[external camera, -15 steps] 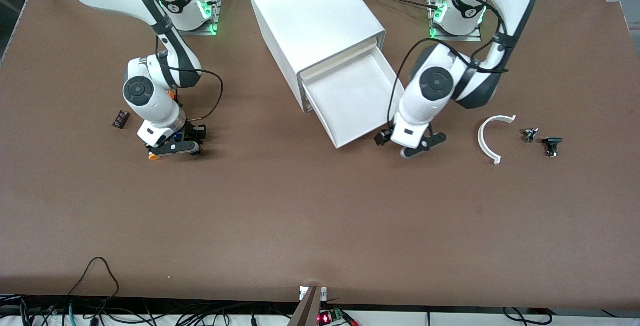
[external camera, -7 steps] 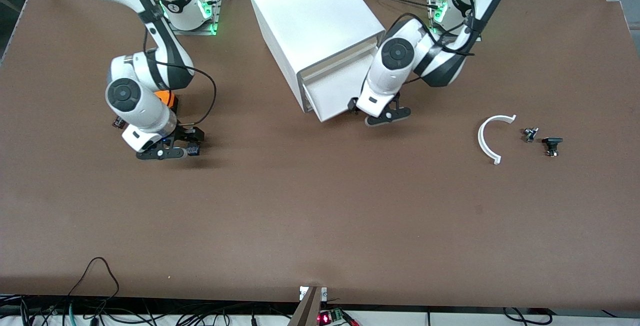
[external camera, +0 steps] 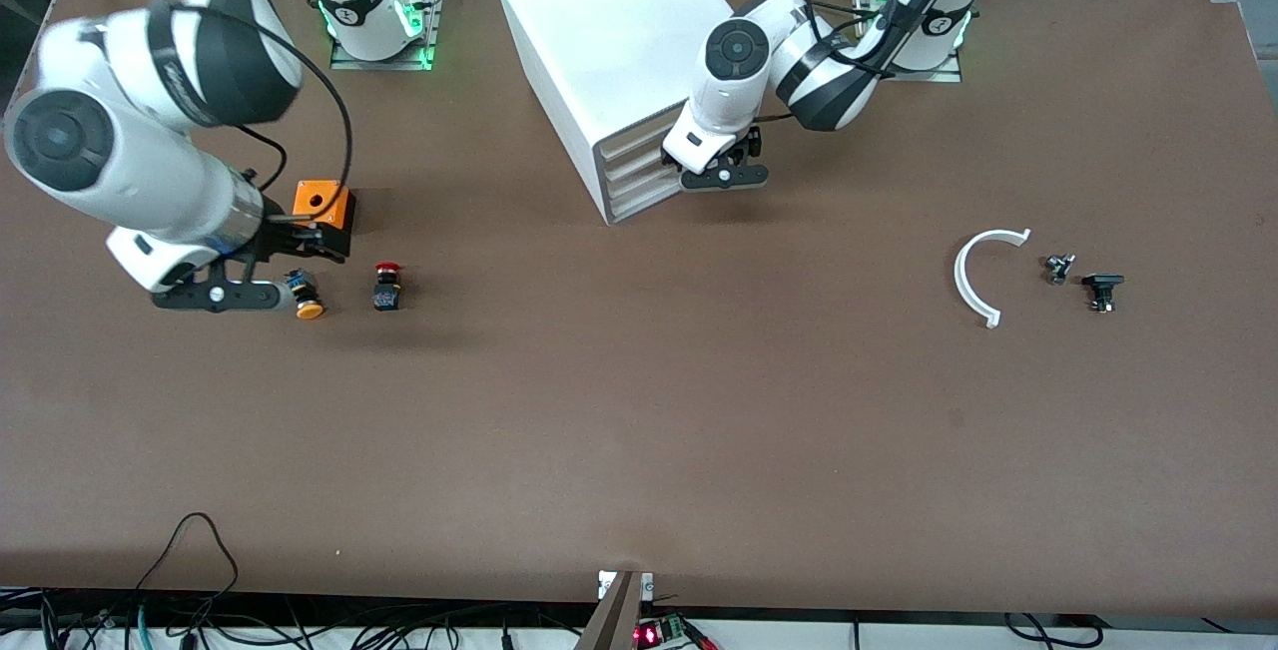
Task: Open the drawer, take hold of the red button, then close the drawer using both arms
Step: 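Carry the button beside the orange box while the left gripper reaches the drawer, then push the drawer shut with the left gripper while the right gripper releases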
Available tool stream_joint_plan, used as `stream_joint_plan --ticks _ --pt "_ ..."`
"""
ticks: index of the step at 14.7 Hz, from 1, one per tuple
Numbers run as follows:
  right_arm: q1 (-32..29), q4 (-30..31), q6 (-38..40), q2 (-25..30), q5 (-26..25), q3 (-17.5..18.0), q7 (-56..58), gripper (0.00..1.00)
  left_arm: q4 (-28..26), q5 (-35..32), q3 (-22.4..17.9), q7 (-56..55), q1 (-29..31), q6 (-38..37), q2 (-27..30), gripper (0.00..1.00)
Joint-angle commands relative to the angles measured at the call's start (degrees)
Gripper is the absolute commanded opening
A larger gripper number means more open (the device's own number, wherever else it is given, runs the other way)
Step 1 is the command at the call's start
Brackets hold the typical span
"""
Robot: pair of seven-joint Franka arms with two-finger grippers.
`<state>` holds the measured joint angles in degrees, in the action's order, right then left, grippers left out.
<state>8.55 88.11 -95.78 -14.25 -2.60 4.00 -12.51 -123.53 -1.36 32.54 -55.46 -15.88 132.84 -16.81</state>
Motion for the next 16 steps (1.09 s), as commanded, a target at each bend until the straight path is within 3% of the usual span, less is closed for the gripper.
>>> stream_joint_plan --ticks 1,3,6,9,12,16 --pt "-0.7 -8.0 5.7 -1.5 -0.3 0.4 -0.5 1.00 -1.5 0.5 1.0 0.7 0.2 -0.7 1.7 1.00" --pt "-3.6 -12.2 9.8 -1.1 -0.3 0.4 -0.4 1.00 -1.5 0.5 0.9 0.5 1.0 -0.7 2.2 1.00" --pt "-7.3 -11.2 10.4 2.0 -0.4 0.2 -1.0 1.00 -0.6 0.1 -0.5 0.5 5.2 -0.7 4.2 1.00" --pt "-8.6 -8.2 9.9 4.0 -0.3 -1.2 -1.5 1.00 4.8 -0.2 -6.0 0.7 9.4 -2.1 7.5 1.00" --pt "-8.6 -8.1 13.7 6.3 -0.3 -2.8 -1.3 1.00 13.1 -1.0 -8.5 1.2 11.2 -11.2 9.5 1.00" --pt "-8.7 -4.6 11.0 7.9 0.2 -7.8 9.0 1.00 23.4 -2.8 -14.3 22.3 13.8 -26.8 11.4 1.00"
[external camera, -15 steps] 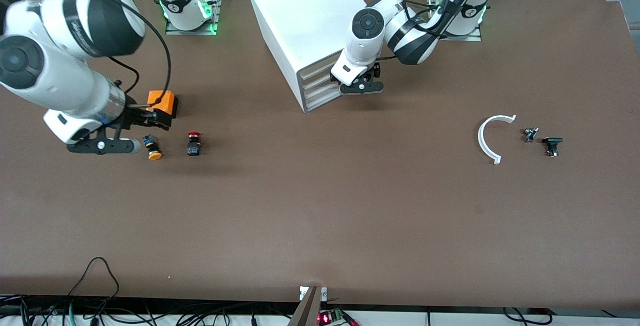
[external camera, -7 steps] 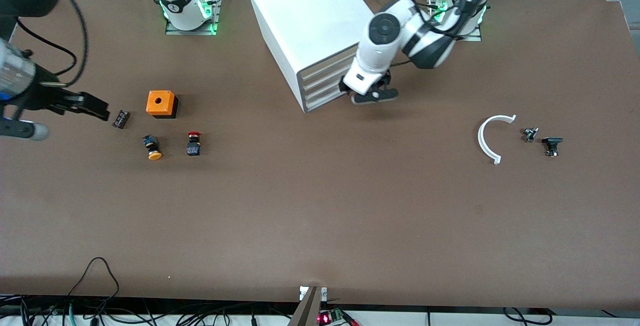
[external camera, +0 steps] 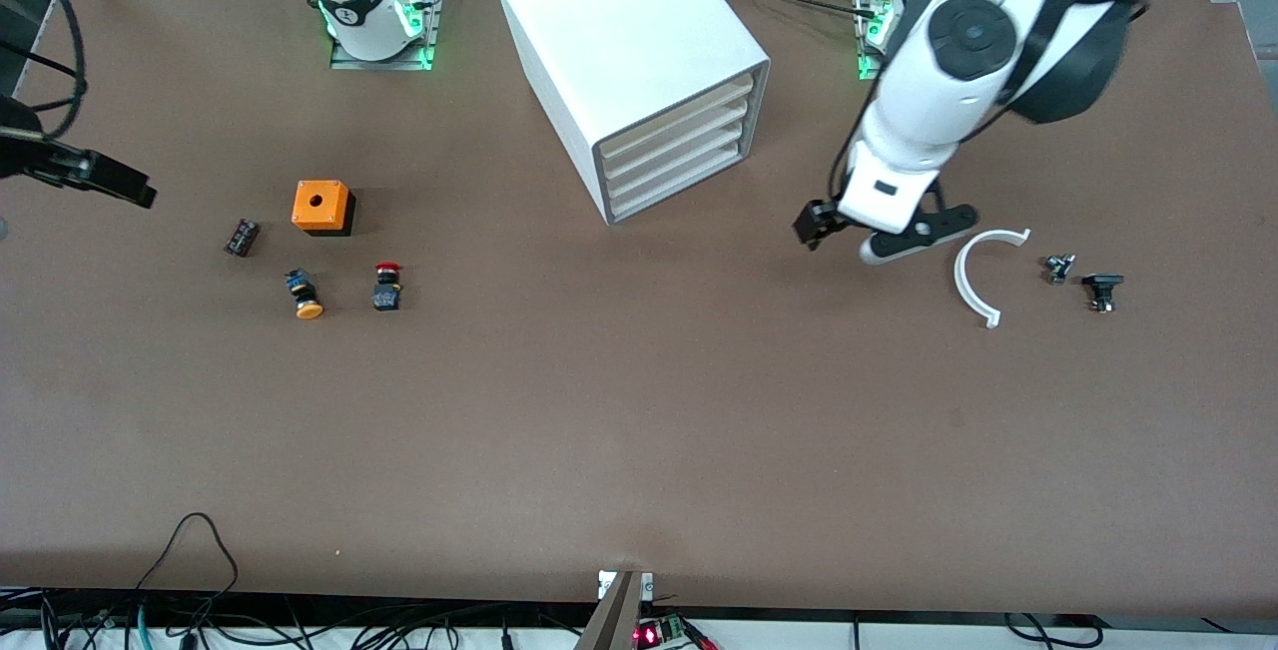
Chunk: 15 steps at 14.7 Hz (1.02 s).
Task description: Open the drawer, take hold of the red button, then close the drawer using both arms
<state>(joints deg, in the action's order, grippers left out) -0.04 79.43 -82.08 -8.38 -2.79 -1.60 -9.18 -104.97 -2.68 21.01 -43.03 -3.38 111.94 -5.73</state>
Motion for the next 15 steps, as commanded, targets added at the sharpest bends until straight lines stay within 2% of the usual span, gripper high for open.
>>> stream_joint_plan --ticks 1,3,6,9,15 --pt "-0.1 5.1 -4.5 2.1 0.6 -3.1 6.8 1.00 6.6 -1.4 -5.0 14.2 1.8 -9.0 1.1 1.00" --pt "0.0 7.4 -5.5 4.1 0.8 -3.6 6.9 1.00 8.5 -1.4 -9.9 23.3 2.0 -13.0 3.2 1.00" --pt "0.0 15.8 -11.3 9.9 0.7 -3.2 6.9 1.00 8.5 -0.9 -16.8 34.7 2.0 -16.6 6.9 1.00" --pt "0.1 16.2 -8.9 10.5 0.2 -2.9 7.0 1.00 7.9 -1.1 -18.4 38.0 2.0 -17.4 9.1 1.00" --pt "0.8 15.0 -9.0 10.0 0.2 -3.2 7.0 1.00 6.8 -1.1 -18.5 43.8 3.5 -16.9 9.5 1.00"
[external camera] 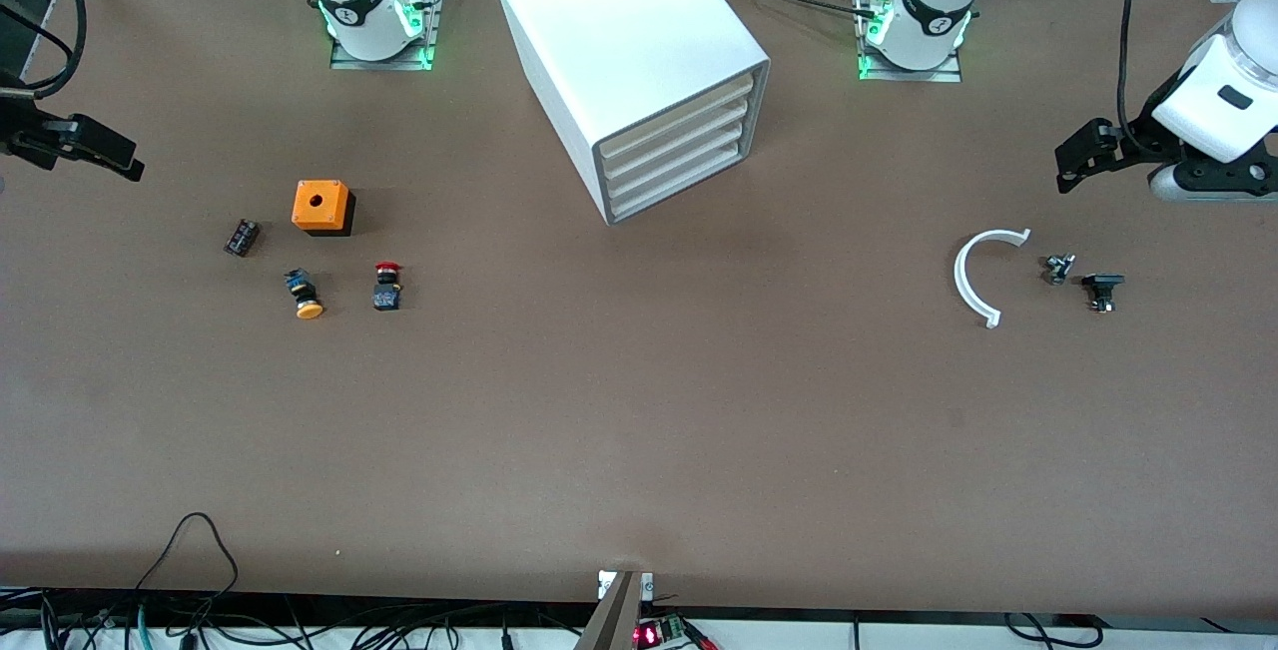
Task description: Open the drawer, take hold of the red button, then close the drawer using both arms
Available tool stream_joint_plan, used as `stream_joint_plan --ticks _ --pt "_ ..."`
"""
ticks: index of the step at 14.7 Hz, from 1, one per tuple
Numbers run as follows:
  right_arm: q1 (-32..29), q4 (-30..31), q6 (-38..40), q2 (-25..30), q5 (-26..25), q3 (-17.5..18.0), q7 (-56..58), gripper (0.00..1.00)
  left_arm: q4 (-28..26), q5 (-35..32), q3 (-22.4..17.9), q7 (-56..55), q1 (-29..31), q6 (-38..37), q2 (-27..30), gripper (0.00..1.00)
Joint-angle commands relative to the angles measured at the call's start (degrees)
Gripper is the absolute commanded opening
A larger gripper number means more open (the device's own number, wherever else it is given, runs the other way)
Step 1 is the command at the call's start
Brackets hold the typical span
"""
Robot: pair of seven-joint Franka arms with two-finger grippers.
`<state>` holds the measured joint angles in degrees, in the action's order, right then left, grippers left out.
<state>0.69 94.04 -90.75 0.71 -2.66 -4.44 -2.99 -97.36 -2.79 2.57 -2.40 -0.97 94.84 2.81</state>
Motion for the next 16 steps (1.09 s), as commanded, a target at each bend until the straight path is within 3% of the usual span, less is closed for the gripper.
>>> stream_joint_plan --ticks 1,4,16 --pt "0.1 0.4 -0.2 0.9 -0.1 -0.4 1.3 1.00 -0.8 -0.9 0.0 3.5 1.4 0.3 1.6 1.00" --pt "0.0 0.4 0.5 0.9 0.5 -0.6 6.6 1.00 0.7 -0.6 0.6 3.4 1.1 -0.2 1.1 1.00" --pt "0.0 0.2 0.5 0.9 0.4 -0.4 3.8 1.00 2.7 0.4 0.9 3.4 0.9 -1.9 0.3 1.00"
